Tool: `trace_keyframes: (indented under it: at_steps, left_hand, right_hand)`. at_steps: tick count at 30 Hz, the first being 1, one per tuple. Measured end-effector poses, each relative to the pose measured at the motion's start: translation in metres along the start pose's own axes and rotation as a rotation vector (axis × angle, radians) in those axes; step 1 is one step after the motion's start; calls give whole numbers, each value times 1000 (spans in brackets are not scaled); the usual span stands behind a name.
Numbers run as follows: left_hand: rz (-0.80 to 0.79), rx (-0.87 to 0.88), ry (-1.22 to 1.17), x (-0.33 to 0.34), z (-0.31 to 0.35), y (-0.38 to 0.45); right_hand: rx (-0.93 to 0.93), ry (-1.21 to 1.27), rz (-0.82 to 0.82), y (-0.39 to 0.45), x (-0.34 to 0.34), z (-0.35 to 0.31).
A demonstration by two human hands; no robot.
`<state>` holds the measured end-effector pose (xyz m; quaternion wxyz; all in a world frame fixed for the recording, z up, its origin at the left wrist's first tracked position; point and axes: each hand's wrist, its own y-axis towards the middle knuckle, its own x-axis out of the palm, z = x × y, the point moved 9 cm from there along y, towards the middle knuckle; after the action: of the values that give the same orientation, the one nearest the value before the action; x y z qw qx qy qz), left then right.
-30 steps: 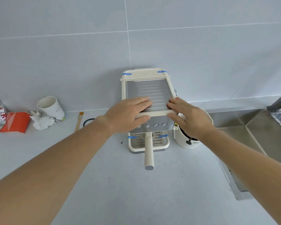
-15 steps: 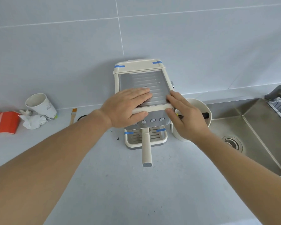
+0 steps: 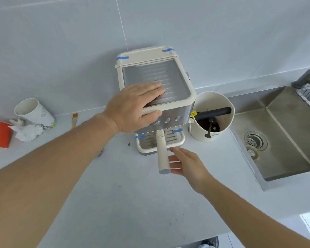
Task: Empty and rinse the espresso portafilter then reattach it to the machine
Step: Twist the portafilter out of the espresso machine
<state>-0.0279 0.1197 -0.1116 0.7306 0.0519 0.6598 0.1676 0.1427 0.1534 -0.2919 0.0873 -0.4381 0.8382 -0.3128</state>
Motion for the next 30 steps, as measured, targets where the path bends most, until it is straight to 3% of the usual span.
trace_keyframes:
  at_steps: [3,8,18,25,30]
  left_hand:
    - [2,-9,-5,0,-1,0]
    - [29,-17,-16,0,-1,0]
    - [54,-104,-50,-2,-5,0]
    - [31,-92,-73,-1,-5,-1]
    - [32,-93,-76,1,-6,0]
  right_hand:
    - [36,78,-120,5,26,6]
    - [84,197,-174,16,52,8]
    - [43,274,-21,25,60,15]
    - [19,538,137,44,146,11]
    - [-21,541,169,56,145,14]
